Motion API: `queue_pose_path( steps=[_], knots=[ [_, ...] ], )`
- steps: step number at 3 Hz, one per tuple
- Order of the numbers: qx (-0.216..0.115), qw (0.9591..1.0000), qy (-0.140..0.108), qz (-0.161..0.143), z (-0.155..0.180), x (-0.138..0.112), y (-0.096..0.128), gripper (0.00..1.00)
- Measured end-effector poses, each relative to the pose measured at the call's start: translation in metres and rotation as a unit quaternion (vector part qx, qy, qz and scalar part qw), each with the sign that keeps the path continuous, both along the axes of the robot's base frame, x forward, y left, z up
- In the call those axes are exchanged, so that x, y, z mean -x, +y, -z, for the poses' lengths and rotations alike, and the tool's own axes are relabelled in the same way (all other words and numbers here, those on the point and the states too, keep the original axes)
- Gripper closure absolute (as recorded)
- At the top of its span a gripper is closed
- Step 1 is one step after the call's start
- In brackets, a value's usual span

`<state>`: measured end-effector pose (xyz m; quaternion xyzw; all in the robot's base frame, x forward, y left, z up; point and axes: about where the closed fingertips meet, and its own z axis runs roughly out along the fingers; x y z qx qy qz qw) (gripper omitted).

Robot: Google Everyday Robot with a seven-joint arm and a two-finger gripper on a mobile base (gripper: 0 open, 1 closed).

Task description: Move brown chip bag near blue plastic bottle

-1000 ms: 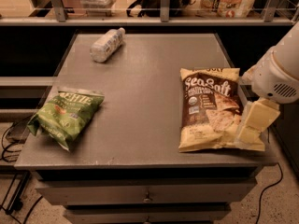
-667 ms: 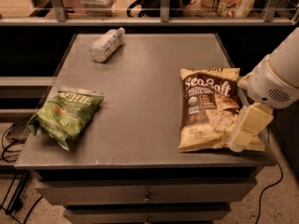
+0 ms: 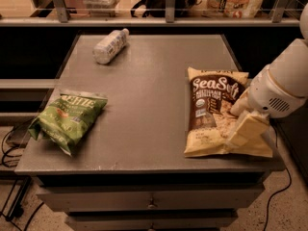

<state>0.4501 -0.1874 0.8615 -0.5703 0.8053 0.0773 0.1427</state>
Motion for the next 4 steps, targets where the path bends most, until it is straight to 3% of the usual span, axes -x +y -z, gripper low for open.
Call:
queue_pose_path(
  steps=[1, 2, 3, 4],
  knots=[
    [0.007, 0.9999, -0.004, -0.011, -0.002, -0.001, 0.007, 0.65],
    [0.013, 0.9993, -0.024, -0.026, -0.018, -0.006, 0.018, 0.88],
    [0.018, 0.9968, -0.056, -0.055, -0.044, -0.017, 0.036, 1.00],
    [0.013, 0.9929, -0.086, -0.081, -0.068, -0.036, 0.059, 1.00]
  ],
)
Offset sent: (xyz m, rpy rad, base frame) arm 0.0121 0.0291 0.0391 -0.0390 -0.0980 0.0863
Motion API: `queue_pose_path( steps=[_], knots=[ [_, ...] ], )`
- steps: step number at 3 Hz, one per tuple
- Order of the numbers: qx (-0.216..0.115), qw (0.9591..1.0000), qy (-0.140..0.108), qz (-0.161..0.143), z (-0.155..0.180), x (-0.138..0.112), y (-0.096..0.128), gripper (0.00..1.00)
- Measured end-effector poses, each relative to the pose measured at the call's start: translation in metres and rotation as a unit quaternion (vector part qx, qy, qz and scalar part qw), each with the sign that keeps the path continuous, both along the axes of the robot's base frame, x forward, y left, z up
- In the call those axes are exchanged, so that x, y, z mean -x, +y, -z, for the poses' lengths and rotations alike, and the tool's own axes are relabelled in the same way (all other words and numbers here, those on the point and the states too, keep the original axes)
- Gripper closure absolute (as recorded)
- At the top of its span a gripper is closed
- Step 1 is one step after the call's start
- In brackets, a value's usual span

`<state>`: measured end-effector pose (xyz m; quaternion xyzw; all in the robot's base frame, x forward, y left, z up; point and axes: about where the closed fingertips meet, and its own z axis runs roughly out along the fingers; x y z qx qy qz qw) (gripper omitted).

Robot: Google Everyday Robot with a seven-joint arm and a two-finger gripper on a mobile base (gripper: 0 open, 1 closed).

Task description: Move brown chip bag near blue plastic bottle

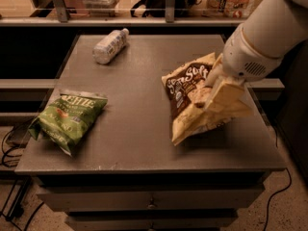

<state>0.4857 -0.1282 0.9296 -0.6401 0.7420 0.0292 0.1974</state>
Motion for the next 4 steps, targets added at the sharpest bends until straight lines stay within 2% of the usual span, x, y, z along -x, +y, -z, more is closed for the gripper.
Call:
queue_pose_path(
  steps=[1, 2, 3, 4],
  knots=[
    [-0.007, 0.9993, -0.025, -0.027, -0.018, -0.023, 0.028, 1.00],
    [-0.015, 0.9984, -0.042, -0.035, -0.027, -0.057, 0.051, 1.00],
    [-0.051, 0.9976, -0.046, 0.000, -0.033, -0.102, 0.061, 1.00],
    [-0.052, 0.9976, -0.045, -0.001, -0.032, -0.102, 0.061, 1.00]
  ],
)
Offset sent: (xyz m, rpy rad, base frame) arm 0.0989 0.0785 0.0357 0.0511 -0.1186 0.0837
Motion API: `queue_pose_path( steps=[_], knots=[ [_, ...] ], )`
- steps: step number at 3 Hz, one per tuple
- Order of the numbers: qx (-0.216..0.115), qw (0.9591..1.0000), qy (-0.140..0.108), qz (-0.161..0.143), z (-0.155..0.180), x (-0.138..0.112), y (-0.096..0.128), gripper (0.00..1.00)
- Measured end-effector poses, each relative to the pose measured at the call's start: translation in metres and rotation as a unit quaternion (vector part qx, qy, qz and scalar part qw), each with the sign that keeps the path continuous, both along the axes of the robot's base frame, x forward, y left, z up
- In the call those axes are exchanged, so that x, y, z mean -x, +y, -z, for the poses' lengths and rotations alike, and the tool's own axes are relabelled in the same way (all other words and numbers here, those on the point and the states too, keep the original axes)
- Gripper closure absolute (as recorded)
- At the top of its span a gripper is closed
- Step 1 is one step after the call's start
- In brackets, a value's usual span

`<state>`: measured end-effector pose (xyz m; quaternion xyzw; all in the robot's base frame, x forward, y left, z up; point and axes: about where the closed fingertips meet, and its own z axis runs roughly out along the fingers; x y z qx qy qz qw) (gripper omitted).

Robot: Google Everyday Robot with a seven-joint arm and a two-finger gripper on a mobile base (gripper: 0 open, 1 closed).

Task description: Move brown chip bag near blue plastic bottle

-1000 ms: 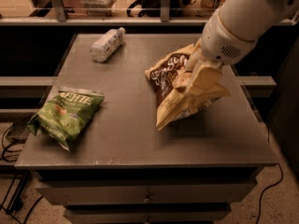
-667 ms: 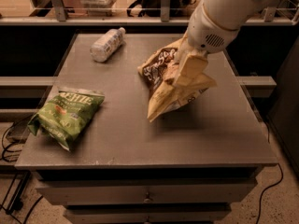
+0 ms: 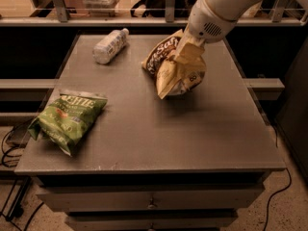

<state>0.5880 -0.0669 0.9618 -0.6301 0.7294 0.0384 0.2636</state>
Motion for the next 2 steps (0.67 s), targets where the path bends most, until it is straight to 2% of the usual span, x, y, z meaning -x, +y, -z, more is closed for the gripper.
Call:
queue_pose_path(
  steps=[1, 2],
  knots=[
    [-0.027, 0.9995, -0.010, 0.011, 0.007, -0.007, 0.013, 1.00],
    [-0.096, 0.9946, -0.027, 0.029, 0.020, -0.028, 0.041, 1.00]
  ],
)
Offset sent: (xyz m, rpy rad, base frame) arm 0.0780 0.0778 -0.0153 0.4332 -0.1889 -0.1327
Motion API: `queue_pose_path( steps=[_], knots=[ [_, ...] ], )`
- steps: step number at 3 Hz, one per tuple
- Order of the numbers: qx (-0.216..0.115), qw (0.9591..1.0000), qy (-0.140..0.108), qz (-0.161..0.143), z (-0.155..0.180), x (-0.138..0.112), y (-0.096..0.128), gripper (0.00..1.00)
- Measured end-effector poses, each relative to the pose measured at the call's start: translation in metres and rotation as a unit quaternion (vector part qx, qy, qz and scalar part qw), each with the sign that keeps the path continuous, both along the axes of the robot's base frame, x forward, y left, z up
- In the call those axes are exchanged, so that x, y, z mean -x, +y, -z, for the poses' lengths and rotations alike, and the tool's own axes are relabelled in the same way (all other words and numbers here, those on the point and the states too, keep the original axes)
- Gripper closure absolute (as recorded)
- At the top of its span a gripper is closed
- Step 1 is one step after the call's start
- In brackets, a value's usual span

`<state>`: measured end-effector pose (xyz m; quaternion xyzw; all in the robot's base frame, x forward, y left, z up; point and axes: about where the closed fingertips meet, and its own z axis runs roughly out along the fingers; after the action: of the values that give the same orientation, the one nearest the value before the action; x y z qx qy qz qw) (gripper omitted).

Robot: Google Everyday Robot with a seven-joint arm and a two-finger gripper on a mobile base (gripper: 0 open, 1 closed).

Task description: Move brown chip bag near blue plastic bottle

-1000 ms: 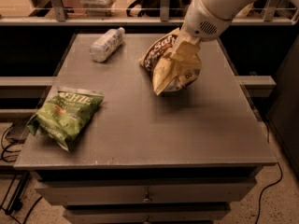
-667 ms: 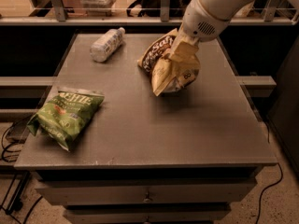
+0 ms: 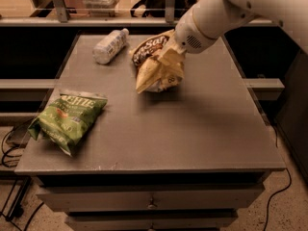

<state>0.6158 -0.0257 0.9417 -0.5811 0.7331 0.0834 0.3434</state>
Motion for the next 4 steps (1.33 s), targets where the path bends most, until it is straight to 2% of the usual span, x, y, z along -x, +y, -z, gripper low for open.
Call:
queue_pose_path(
  steps=[1, 2, 3, 4],
  knots=[
    [-0.070, 0.9970, -0.034, 0.005, 0.000, -0.033, 0.035, 1.00],
    [-0.116, 0.9915, -0.057, 0.015, 0.000, -0.063, 0.060, 1.00],
    [-0.134, 0.9879, -0.072, 0.028, 0.000, -0.087, 0.076, 0.81],
    [-0.147, 0.9854, -0.071, 0.048, 0.007, -0.108, 0.084, 0.58]
  ],
)
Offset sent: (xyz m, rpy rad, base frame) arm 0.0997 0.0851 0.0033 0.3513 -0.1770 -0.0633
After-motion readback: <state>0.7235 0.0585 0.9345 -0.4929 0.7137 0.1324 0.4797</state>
